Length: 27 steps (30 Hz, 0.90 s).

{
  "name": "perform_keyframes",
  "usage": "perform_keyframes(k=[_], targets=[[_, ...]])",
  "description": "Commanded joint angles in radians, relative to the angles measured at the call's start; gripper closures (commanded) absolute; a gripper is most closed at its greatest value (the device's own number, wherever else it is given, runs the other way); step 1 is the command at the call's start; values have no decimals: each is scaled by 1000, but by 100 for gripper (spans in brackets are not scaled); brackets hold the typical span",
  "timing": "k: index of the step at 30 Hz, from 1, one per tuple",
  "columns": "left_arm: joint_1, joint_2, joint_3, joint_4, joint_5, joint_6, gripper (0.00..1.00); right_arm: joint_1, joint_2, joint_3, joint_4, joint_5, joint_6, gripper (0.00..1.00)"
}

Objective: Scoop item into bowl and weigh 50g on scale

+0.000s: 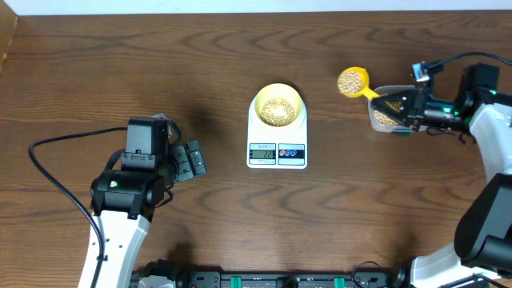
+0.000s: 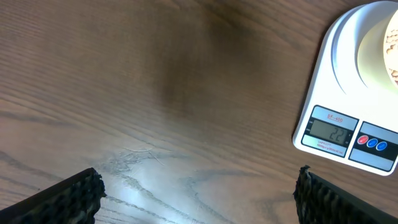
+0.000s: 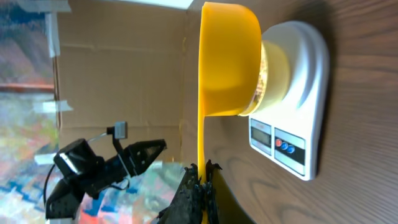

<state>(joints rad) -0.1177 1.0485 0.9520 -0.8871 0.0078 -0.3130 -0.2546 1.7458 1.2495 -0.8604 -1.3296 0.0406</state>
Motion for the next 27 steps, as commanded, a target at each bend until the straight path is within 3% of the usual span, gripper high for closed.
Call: perform_keyframes(k=[1, 15, 27], targets=[[6, 3, -1, -2, -17, 9, 0, 56, 8, -5, 40, -46, 87, 99], [6, 3, -1, -2, -17, 9, 0, 307, 8, -5, 339, 187, 458, 99], [6, 3, -1, -2, -17, 9, 0, 485, 8, -5, 374, 566, 420, 99]])
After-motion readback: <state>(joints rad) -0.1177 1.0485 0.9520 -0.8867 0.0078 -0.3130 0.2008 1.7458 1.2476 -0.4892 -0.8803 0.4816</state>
